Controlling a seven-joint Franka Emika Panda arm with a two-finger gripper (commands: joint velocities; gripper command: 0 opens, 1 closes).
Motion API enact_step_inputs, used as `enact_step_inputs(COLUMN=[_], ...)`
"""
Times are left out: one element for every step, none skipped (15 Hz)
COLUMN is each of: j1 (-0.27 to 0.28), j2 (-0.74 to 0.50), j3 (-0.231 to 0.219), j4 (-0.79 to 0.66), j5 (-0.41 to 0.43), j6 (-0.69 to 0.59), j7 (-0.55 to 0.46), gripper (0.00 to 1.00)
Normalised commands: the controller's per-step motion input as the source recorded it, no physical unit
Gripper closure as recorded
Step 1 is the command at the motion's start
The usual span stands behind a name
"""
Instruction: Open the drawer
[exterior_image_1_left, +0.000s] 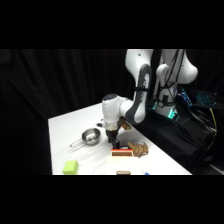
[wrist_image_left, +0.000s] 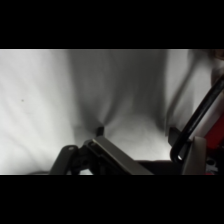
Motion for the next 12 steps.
enact_step_inputs(j1=[-0.038,-0.022,-0.009,0.009,0.007,0.005,0.013,0.019,0.018,0.005,-0.027,-0.134], j2=[-0.24,-0.25,-0.25,-0.27,-0.27,-0.27,-0.31,-0.33,-0.36,-0.4,-0.42,-0.45], j3=[-0.135,-0.137,-0.136,-0.138,-0.13,-0.124,-0.117,-0.108,-0.1,-0.068,-0.017,0.12], j4=[-0.23,-0.22,-0.22,-0.22,-0.21,-0.2,-0.23,-0.25,-0.26,-0.28,-0.28,-0.27], j5=[-0.132,-0.144,-0.151,-0.159,-0.161,-0.16,-0.157,-0.152,-0.149,-0.14,-0.118,-0.049], j6=[0.1,0.09,0.08,0.07,0.06,0.05,0.05,0.04,0.03,0.0,-0.06,-0.17], j7=[-0.01,0.0,0.01,0.02,0.02,0.01,0.02,0.02,0.01,-0.01,-0.05,-0.18], gripper=[0.0,0.0,0.0,0.0,0.0,0.0,0.0,0.0,0.0,0.0,0.0,0.0])
